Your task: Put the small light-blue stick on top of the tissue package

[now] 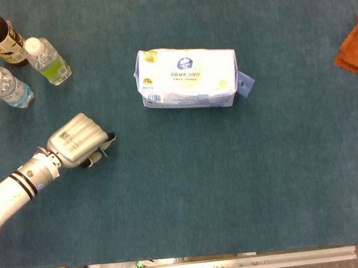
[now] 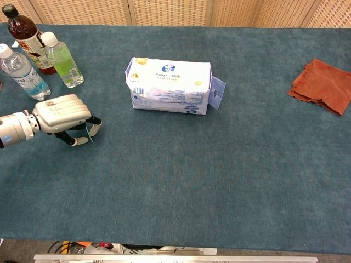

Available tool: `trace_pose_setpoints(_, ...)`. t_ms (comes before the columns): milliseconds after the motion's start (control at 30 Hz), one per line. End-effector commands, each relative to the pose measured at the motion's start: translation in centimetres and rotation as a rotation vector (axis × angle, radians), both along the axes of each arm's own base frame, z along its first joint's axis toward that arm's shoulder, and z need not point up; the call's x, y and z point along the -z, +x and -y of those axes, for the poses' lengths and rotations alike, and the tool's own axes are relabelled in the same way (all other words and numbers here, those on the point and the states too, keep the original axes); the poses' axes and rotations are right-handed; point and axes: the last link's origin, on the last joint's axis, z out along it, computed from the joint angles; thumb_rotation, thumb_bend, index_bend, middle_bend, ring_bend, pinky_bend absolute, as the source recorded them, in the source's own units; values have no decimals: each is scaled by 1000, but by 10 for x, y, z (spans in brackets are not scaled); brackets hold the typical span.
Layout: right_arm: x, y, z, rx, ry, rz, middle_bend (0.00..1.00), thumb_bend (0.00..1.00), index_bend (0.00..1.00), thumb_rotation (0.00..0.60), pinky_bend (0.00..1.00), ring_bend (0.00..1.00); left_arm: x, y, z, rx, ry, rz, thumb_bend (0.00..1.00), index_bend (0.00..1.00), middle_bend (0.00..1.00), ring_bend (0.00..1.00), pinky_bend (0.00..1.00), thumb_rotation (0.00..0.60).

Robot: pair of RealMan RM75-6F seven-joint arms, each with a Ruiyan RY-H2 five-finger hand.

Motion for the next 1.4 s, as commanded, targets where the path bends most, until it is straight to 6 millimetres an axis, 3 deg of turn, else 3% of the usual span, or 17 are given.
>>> trace_pose_setpoints(33,0,0,0,2,0,0,352,433,229,600,391,261,1,0,0,-4,-2,5,326,523,1000,987,958,600)
trace_pose_setpoints(867,-2,-2,-2,1,-7,5,352,433,229,600,391,262,2,2,0,-33,0,31,387,574,1000,987,958,600)
trace_pose_setpoints(1100,-2,-1,0,-12,-6,4,352,433,229,600,391,262,-22,18,-3,13,37,71,387,571,998,987,958,600)
trace_pose_setpoints(1400,-1,4,9,-35,-3,-5,352,433,229,600,391,262,-60,64,-9,55,29,130,387,569,990,982,956,600)
